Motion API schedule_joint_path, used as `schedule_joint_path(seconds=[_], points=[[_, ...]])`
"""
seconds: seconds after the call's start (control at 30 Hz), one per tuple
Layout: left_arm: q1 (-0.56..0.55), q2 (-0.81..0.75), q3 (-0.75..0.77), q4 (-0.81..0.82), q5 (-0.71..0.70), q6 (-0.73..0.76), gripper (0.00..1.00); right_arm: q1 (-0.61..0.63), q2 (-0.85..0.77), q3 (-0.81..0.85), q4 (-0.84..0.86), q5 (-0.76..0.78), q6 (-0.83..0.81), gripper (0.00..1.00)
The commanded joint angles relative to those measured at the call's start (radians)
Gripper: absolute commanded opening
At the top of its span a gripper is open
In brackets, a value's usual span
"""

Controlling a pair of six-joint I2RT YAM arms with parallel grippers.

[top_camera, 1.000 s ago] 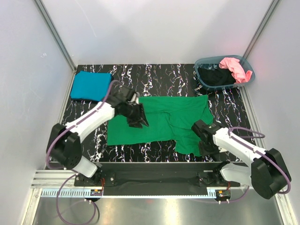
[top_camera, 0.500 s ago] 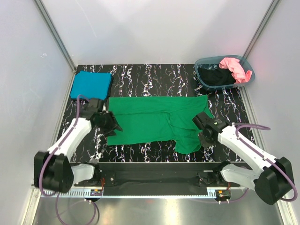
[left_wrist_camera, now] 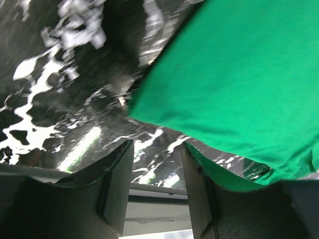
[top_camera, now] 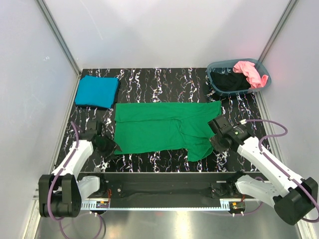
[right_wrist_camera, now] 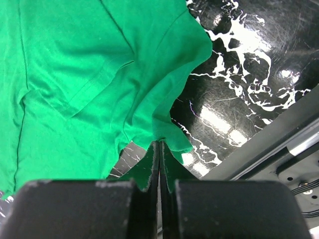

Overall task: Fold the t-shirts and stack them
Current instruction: Fold the tshirt

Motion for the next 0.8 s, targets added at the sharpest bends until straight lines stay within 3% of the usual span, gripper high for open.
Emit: schedule_joint_path(seconds=[0.0, 0.5, 0.77], points=[[0.004, -0.011, -0.027, 0.056, -0.023, -0.091, 0.47, 0.010, -0.032, 0.026, 0.003, 0.008, -0.062, 0.00], [0.004, -0.017, -0.116, 0.156, -0.113, -0.181, 0.48, 0.008, -0.028, 0.040, 0.062, -0.023, -0.122, 0.00], [0.004, -0.026, -0.067, 0.095, -0.187, -0.161, 0.37, 0.010, -0.075, 0.063, 0.022, 0.018, -0.137, 0.00]])
